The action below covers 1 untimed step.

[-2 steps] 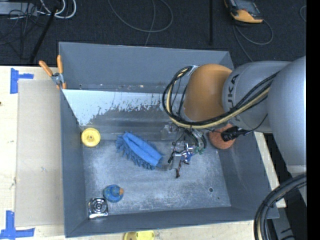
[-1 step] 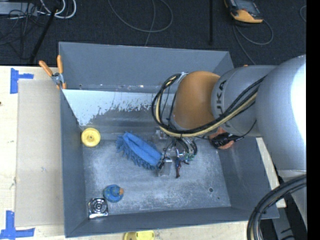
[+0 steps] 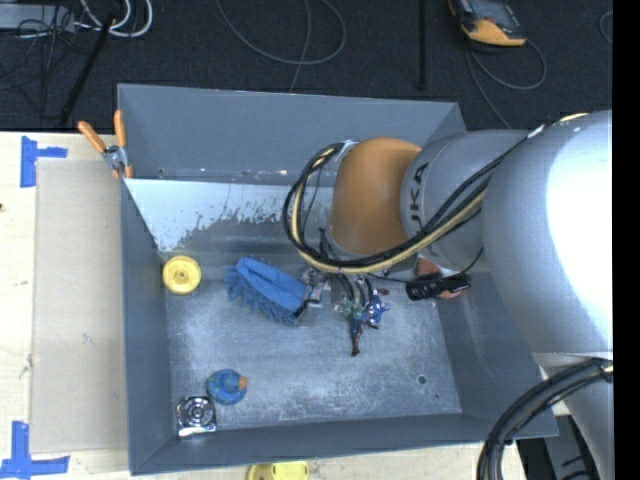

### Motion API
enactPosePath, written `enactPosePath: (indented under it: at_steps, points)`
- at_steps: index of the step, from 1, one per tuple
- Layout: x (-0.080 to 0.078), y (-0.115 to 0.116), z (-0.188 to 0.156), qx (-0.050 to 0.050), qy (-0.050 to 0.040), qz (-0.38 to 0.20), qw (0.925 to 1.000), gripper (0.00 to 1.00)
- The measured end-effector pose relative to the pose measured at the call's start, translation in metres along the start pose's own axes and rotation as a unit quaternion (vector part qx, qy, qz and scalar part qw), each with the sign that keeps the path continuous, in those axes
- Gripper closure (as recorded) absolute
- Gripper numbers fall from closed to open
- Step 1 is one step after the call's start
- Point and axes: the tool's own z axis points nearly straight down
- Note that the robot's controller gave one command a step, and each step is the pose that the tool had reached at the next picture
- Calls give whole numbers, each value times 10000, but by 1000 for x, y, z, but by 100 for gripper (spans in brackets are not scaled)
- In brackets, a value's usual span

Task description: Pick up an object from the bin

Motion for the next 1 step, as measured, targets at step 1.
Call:
enactPosePath:
  at_steps: [1]
  points:
    - [0, 0, 0, 1, 0, -6, 10000, 100]
